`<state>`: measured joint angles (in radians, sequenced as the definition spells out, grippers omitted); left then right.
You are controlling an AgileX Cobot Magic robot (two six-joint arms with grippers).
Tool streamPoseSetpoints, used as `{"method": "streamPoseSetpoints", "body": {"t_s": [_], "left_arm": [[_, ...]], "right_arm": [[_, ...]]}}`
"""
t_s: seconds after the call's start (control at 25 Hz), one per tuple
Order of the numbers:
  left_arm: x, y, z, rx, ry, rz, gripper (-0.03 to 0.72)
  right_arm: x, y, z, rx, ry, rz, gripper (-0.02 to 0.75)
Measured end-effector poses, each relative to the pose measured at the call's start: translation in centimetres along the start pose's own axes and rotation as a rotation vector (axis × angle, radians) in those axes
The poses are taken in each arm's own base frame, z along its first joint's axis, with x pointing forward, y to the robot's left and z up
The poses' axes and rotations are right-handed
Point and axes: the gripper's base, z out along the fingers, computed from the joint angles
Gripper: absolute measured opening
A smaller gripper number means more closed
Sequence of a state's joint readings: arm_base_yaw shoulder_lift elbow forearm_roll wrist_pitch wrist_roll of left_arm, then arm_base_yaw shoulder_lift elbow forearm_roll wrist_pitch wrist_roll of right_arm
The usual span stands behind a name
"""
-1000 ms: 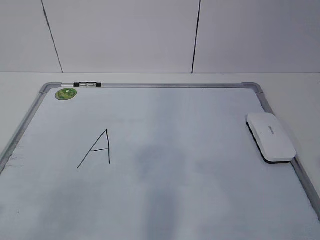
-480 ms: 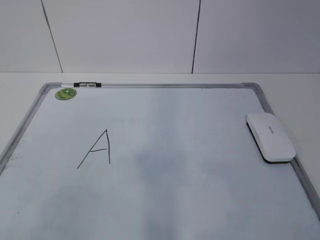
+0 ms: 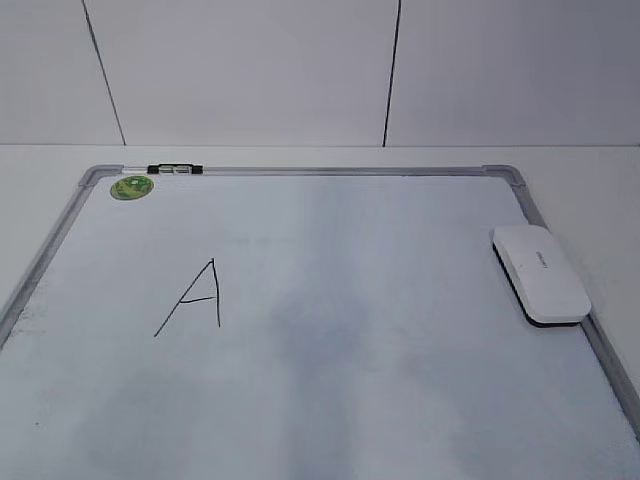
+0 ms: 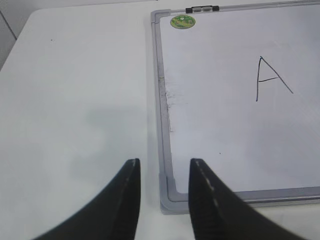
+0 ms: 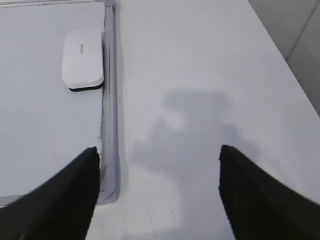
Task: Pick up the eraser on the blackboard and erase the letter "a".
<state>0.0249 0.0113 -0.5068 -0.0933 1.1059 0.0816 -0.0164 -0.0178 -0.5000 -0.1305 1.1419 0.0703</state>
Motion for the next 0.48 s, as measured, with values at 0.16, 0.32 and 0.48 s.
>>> {"method": "streamPoseSetpoints", "body": {"t_s": [0.16, 0.32, 0.48], "left_arm": [[0.0, 0.0, 0.0, 0.0, 0.0, 0.0, 0.241], [0.0, 0.0, 0.0, 0.0, 0.0, 0.0, 0.238], [0.0, 0.0, 0.0, 0.0, 0.0, 0.0, 0.238]], "right_arm": [[0.0, -0.02, 0.0, 0.002, 0.0, -0.001, 0.592], [0.0, -0.02, 0.0, 0.002, 0.0, -0.001, 0.592], [0.0, -0.02, 0.0, 0.002, 0.0, -0.001, 0.592]]}}
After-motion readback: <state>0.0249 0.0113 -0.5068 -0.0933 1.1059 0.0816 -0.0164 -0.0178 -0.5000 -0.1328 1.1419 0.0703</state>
